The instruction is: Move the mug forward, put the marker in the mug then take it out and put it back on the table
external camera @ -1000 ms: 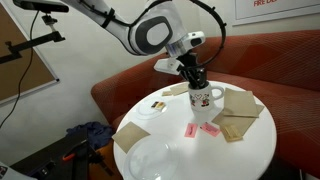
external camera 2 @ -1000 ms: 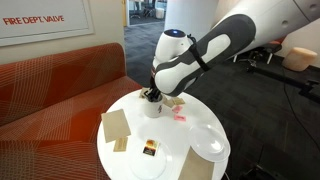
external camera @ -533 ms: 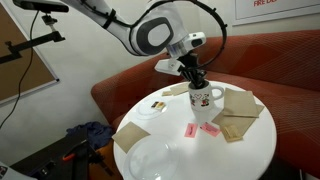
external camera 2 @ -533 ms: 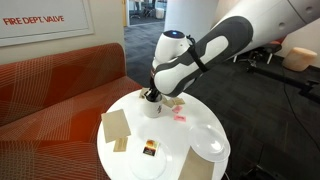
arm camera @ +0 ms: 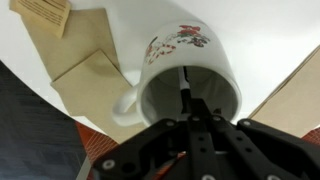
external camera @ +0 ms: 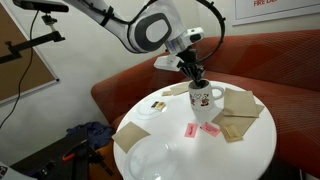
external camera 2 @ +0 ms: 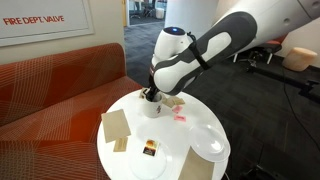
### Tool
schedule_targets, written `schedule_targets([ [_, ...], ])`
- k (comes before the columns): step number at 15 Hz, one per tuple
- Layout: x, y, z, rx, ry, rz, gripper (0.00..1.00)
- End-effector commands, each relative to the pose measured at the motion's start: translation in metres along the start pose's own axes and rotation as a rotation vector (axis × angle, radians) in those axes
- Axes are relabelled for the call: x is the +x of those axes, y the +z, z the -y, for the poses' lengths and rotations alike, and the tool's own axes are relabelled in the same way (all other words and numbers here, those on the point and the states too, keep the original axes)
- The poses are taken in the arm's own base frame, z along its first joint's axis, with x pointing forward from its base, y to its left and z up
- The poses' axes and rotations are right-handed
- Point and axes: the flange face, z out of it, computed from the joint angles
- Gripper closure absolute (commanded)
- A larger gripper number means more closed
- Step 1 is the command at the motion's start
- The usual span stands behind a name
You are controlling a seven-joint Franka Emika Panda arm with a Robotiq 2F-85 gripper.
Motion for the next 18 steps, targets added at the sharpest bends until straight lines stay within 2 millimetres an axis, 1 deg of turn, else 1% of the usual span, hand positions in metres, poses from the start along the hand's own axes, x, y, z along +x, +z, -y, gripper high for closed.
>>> schedule_targets([
  [1,-0.009,-0.036,0.004,-0.016,-0.031,-0.042,1.0],
  [4,-0.013,-0.052,0.006,-0.024,-0.032,-0.033,1.0],
  [5,-0.014,-0.057,0.006,-0.026,-0.037,-0.029,0.94],
  [6,-0.016,-0.06,0.006,-0.028,-0.036,-0.021,0.78],
  [7,-0.018,-0.064,0.006,-0.031,-0.035,-0.016,0.69],
  [8,-0.02,-0.066,0.005,-0.031,-0.038,-0.012,0.69],
  [10,-0.021,-0.067,0.0,-0.027,-0.038,-0.003,0.56],
  [13,-0.022,-0.063,-0.006,-0.028,-0.039,0.004,0.32],
  [15,-0.021,-0.059,-0.01,-0.03,-0.043,0.002,0.27],
  [16,-0.019,-0.057,-0.011,-0.027,-0.045,0.001,0.28],
  [17,-0.019,-0.055,-0.012,-0.024,-0.05,-0.002,0.27],
  [18,-0.018,-0.052,-0.013,-0.023,-0.056,-0.001,0.32],
])
